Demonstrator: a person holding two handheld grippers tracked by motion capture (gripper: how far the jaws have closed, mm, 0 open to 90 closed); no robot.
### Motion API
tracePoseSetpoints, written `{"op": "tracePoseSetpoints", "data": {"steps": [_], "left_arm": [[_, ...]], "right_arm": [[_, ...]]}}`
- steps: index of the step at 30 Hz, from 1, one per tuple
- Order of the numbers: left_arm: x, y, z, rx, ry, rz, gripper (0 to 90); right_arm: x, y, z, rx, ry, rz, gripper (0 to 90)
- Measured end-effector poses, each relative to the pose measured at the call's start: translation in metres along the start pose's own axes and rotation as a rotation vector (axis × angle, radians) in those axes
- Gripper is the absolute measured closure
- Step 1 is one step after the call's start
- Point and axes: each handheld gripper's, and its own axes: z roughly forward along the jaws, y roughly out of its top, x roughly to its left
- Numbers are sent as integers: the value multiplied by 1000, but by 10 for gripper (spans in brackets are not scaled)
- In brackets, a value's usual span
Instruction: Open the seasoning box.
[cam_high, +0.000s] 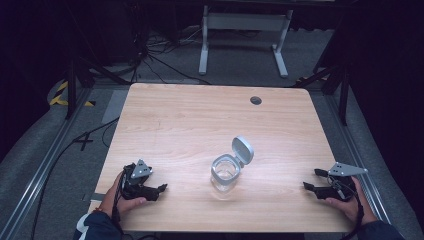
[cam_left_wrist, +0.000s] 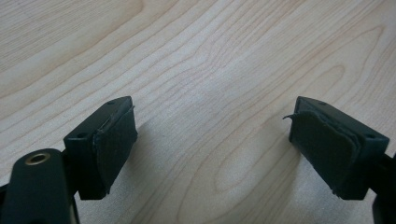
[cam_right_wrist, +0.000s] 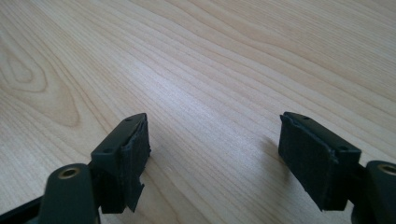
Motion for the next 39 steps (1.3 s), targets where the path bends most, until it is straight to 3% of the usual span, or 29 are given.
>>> {"op": "tracePoseSetpoints", "data": {"steps": [5, 18, 20, 21, 25, 26, 27, 39], "left_arm": [[-1, 0, 0, -2, -5, -15, 150], [0, 0, 0, -3, 1, -1, 150], [-1, 0, 0, -2, -6, -14, 150], [0, 0, 0, 0, 0, 0, 150], [-1, 0, 0, -3, -5, -14, 150], [0, 0, 0, -3, 3, 3, 150], [-1, 0, 0, -2, -5, -15, 150], [0, 0, 0, -4, -2, -8, 150]], "right_arm": [[0, 0, -1, 4, -2, 3, 248], [0, -1, -1, 4, -6, 7, 233], [0, -1, -1, 4, -6, 6, 233], [0, -1, -1, 3, -5, 8, 234], [0, -1, -1, 3, -5, 10, 234], [1, -1, -1, 2, -4, 12, 234], [0, -1, -1, 3, -5, 8, 233], [0, -1, -1, 4, -6, 7, 233]]}}
